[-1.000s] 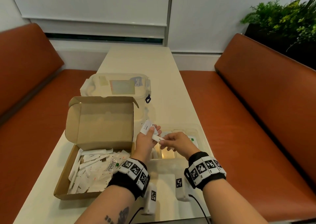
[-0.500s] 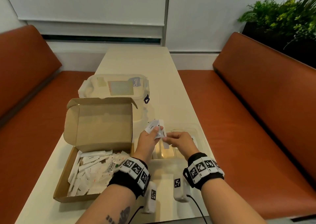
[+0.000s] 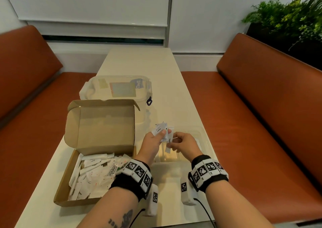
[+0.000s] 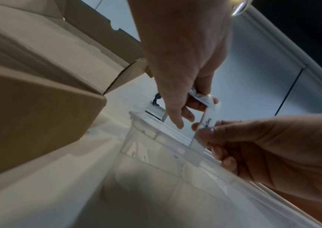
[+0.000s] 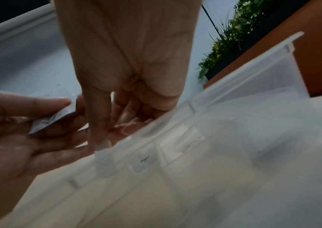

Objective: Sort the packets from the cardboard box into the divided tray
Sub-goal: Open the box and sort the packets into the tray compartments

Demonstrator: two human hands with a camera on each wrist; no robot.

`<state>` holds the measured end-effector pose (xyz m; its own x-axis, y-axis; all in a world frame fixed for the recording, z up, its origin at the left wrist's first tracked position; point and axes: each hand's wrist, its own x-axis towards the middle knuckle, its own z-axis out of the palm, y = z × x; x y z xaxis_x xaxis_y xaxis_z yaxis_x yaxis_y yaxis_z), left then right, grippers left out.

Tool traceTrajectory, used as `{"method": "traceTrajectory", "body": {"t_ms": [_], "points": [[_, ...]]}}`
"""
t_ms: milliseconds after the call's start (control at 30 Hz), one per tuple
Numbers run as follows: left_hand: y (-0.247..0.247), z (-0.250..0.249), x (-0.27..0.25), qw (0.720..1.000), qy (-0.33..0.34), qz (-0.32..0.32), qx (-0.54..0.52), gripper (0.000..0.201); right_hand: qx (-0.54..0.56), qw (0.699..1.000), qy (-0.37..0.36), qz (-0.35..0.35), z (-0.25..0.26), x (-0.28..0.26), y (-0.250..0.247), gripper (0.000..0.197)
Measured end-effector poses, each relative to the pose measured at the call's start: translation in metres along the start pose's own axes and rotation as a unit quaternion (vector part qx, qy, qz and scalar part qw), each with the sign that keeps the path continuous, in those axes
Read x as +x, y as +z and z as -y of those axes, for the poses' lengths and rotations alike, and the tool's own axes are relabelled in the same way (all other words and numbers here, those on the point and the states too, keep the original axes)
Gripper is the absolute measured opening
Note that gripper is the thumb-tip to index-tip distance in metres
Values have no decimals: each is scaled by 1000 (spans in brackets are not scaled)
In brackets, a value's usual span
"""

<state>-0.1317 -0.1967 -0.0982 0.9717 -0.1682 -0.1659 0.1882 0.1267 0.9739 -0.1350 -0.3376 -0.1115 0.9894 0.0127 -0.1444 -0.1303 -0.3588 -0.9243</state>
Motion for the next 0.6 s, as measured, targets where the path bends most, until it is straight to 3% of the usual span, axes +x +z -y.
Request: {"method": "traceTrajectory", "body": {"t_ms": [133, 267, 333, 467, 600], "points": [[-3, 0, 0, 999, 16, -27, -21, 23, 0, 1000, 1, -23, 4, 3, 5, 6], [-14, 6, 3, 994, 29, -97, -37, 23, -86, 994, 19, -71, 7, 13, 17, 22], [-17, 10, 4, 991, 26, -122, -52, 23, -153, 986, 11, -69, 11, 18, 29, 21], [-21, 18, 6, 989, 26, -135, -45, 25, -330, 942, -33, -40, 11, 23, 53, 7], [-23, 22, 8, 989, 4, -136, -57, 27, -428, 902, -63, -4, 6, 24, 63, 14]]}}
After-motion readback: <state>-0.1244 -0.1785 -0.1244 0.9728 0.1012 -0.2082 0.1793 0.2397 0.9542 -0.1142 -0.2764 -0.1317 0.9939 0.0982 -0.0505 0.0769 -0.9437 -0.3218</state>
